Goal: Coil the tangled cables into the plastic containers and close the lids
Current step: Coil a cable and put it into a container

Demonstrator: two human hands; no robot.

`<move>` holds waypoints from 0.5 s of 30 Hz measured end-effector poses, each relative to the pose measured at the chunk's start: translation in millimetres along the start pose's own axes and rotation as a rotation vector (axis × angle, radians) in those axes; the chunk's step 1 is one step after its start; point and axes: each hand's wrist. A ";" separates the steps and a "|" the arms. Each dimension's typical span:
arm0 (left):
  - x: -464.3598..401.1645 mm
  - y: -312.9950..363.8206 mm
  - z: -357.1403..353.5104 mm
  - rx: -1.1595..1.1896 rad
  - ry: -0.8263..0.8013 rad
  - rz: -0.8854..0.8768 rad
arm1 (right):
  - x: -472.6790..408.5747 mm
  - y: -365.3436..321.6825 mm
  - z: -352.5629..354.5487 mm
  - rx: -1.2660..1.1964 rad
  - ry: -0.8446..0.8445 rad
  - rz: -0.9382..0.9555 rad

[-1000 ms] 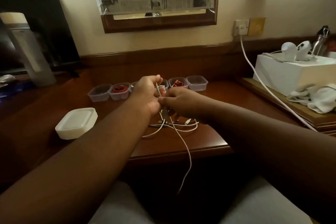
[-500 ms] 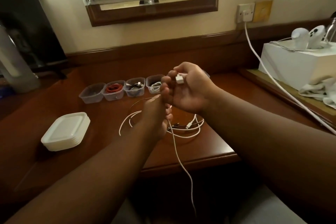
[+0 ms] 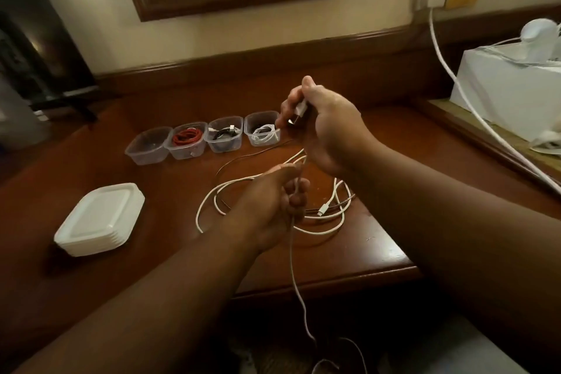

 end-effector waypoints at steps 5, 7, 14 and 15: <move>17.7 21.8 23.8 -0.820 0.217 -0.189 | -9.1 4.3 29.0 1.261 -0.472 0.174; 20.4 38.5 34.2 -1.098 0.353 -0.378 | -2.2 11.5 28.8 1.394 -0.606 0.021; 19.2 55.1 44.1 -0.764 0.176 -0.686 | 15.9 9.2 6.5 0.285 -0.491 -0.509; 17.0 50.9 40.4 -0.545 0.114 -0.607 | 14.9 3.1 3.8 0.009 -0.494 -0.561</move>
Point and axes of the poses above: each hand's wrist, its own x-axis away from the middle knuckle, its own z-axis out of the back of the hand, y = z × x, and after that the axes turned 13 degrees about z, right-handed
